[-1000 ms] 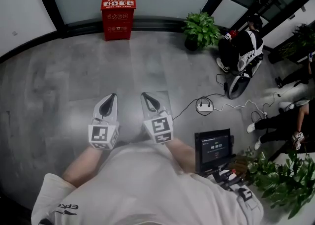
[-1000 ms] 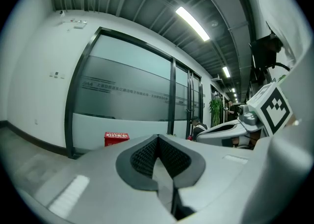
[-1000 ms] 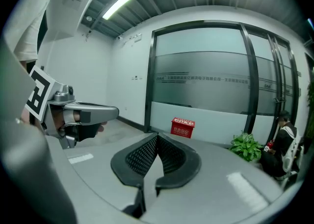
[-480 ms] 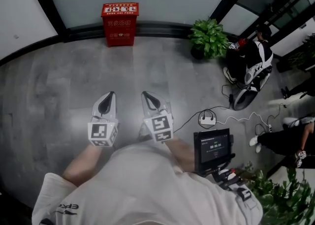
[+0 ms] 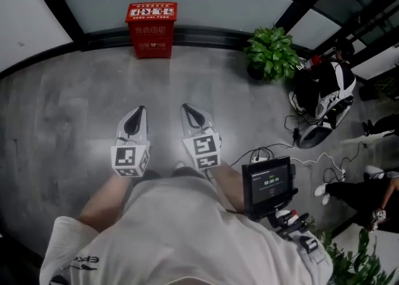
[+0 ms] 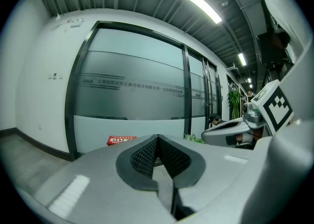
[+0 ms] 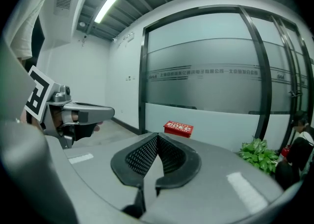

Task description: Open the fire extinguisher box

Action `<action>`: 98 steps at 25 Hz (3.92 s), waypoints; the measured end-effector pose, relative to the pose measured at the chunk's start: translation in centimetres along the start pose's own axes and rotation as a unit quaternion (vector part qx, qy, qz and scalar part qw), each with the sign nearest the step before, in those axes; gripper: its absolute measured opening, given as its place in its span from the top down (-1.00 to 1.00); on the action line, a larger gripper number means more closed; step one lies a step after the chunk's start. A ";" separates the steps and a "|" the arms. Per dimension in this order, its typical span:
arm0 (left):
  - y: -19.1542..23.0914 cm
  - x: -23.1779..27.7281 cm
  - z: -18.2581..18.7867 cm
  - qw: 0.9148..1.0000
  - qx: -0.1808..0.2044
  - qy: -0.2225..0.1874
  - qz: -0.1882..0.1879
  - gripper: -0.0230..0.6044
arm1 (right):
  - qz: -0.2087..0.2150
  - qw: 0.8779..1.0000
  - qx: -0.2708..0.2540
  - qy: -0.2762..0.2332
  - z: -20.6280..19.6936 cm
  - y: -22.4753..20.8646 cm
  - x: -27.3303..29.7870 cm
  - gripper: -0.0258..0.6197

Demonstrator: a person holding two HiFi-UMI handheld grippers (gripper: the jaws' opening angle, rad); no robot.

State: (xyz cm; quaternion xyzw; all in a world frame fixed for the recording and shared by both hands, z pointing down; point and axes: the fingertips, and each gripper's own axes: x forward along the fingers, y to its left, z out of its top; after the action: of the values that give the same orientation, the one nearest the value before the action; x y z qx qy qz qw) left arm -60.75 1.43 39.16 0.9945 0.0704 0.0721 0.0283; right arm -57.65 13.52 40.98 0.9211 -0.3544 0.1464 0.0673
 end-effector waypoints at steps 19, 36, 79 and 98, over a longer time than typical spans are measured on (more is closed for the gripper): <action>8.5 21.1 2.0 0.999 -0.015 0.009 -0.035 0.92 | -0.055 0.998 -0.010 0.039 4.0 -11.9 17.7 0.88; 13.5 36.2 1.4 0.999 -0.011 0.039 0.004 0.92 | -0.033 0.998 -0.024 0.050 6.2 -22.0 32.0 0.88; 23.8 56.3 -8.4 0.930 -0.124 0.122 0.322 0.92 | 0.298 0.911 -0.259 0.124 4.0 -29.2 62.6 0.88; 24.2 59.1 -13.6 0.757 -0.240 0.099 0.600 0.92 | 0.536 0.745 -0.384 0.099 2.2 -27.2 71.4 0.88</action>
State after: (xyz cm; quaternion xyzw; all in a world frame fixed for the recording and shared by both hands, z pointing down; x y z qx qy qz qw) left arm -1.60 -13.36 62.42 0.7809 -0.5578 0.1865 0.2102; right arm 11.48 -12.07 60.98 0.4564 -0.8074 0.1001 0.3603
